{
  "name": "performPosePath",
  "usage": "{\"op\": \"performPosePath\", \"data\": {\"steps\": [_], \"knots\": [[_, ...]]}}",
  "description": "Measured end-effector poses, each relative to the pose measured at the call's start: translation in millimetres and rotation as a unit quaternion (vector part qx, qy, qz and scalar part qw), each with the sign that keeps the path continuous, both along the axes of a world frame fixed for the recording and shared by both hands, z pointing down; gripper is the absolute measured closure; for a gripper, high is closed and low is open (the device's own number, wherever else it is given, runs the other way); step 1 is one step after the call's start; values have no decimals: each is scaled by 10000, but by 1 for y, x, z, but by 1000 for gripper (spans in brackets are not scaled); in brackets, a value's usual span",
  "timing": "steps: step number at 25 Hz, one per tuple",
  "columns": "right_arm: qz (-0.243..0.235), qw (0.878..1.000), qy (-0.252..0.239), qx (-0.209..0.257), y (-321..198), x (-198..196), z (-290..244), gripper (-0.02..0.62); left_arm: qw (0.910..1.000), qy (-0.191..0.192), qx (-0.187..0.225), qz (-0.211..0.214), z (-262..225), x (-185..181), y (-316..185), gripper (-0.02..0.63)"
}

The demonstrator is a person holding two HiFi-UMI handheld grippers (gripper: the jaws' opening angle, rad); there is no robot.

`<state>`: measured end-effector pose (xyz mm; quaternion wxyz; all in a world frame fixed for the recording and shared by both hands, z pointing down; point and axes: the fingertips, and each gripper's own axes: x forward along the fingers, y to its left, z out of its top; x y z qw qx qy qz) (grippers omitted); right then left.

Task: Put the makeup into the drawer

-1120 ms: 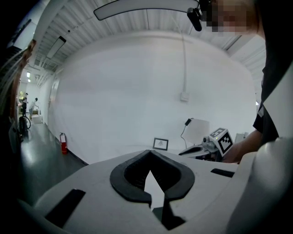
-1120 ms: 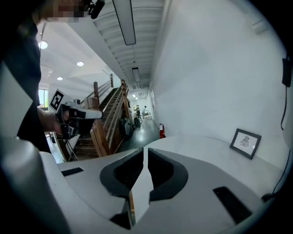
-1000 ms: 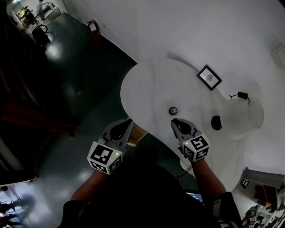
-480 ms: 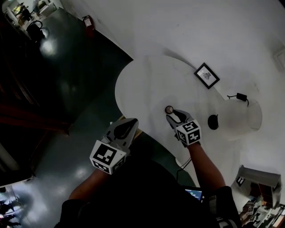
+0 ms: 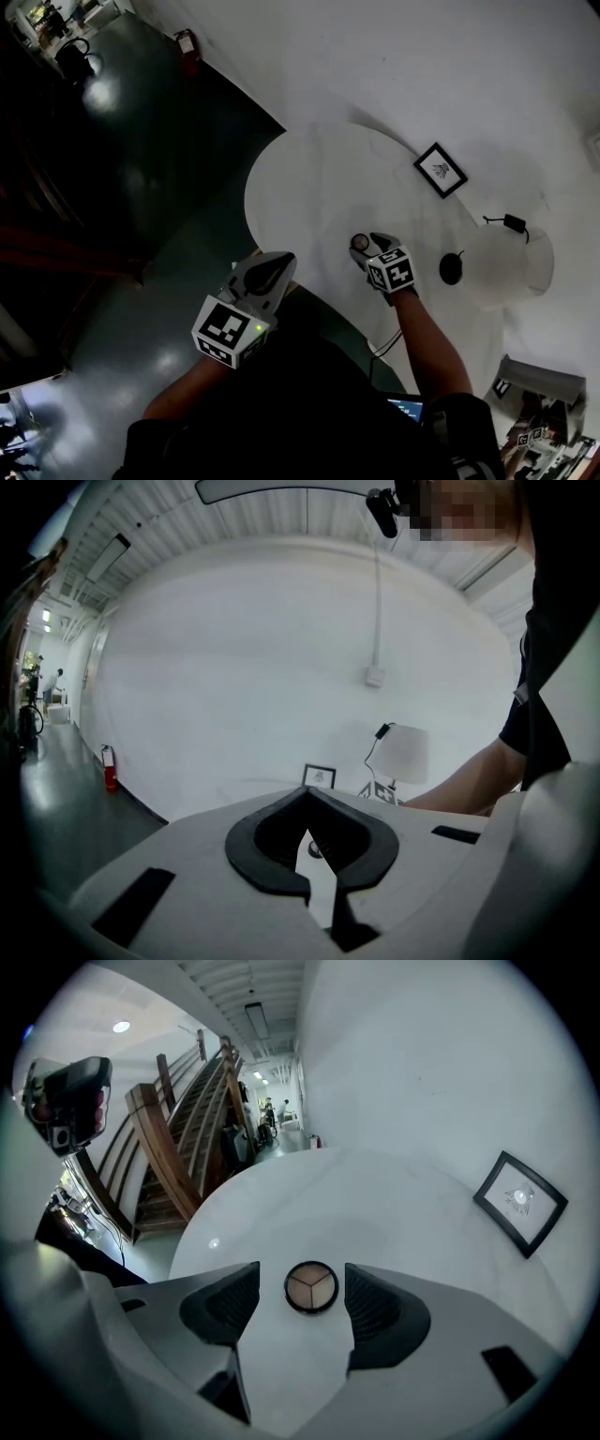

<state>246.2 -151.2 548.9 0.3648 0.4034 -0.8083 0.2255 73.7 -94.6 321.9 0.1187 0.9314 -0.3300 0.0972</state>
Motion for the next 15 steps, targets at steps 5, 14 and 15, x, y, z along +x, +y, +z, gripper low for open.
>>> {"op": "performPosePath", "data": {"steps": [5,14,15], "knots": [[-78,9995,168,-264,-3,3,16,356,10000,-24,-18,-72,0,-4,-5,595],[-4,9988,328,-373,-5,4,33,357,9998,-82,-70,-180,4,-12,-4,595],[47,9988,331,-350,-5,4,34,357,9997,-96,-73,-199,4,-14,-4,595]]}}
